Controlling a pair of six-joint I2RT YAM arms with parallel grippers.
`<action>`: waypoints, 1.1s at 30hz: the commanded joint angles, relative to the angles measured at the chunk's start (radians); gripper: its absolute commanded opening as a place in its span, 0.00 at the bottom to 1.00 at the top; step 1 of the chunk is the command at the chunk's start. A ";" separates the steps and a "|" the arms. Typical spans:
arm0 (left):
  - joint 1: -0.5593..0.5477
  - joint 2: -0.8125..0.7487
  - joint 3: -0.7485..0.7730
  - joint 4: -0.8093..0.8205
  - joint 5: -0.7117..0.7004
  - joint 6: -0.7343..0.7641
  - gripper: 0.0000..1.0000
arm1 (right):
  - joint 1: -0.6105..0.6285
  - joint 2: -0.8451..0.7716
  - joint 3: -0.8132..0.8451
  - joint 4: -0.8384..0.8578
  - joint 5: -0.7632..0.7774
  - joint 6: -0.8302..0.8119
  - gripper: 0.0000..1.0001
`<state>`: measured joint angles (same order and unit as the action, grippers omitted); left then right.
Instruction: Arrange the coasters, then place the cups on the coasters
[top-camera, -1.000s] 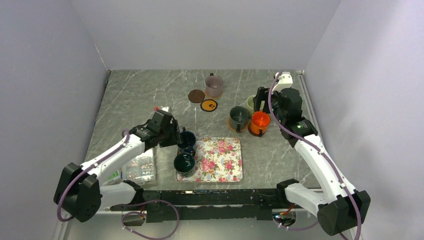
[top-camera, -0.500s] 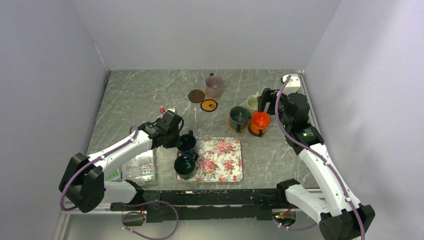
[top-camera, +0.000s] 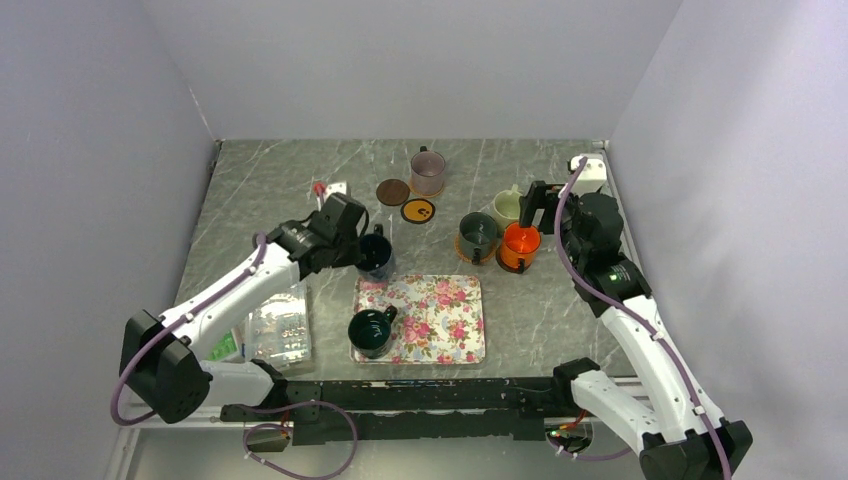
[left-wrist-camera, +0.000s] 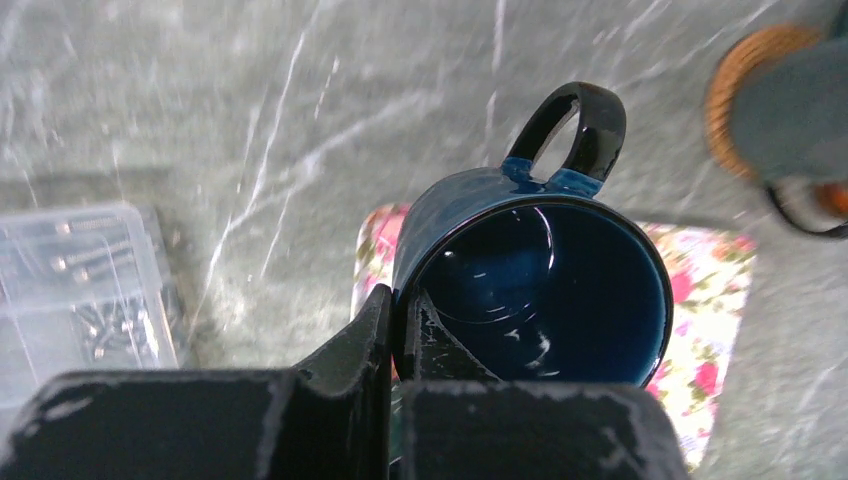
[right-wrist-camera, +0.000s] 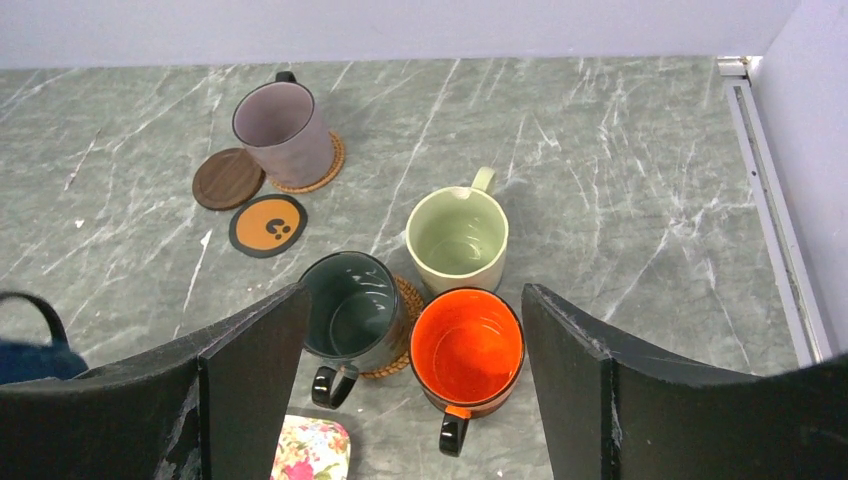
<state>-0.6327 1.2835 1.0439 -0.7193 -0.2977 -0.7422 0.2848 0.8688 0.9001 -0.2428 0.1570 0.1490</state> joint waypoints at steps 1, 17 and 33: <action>0.006 0.046 0.171 0.063 -0.089 0.053 0.03 | -0.004 -0.025 -0.009 0.032 0.011 -0.011 0.82; 0.161 0.552 0.640 0.150 -0.121 0.146 0.03 | -0.003 -0.050 -0.011 0.002 0.003 0.001 0.83; 0.196 0.846 0.935 0.181 -0.120 0.077 0.03 | -0.005 -0.044 -0.019 -0.003 0.014 0.006 0.83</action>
<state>-0.4515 2.1136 1.8862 -0.5999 -0.3962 -0.6235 0.2844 0.8345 0.8795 -0.2470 0.1558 0.1501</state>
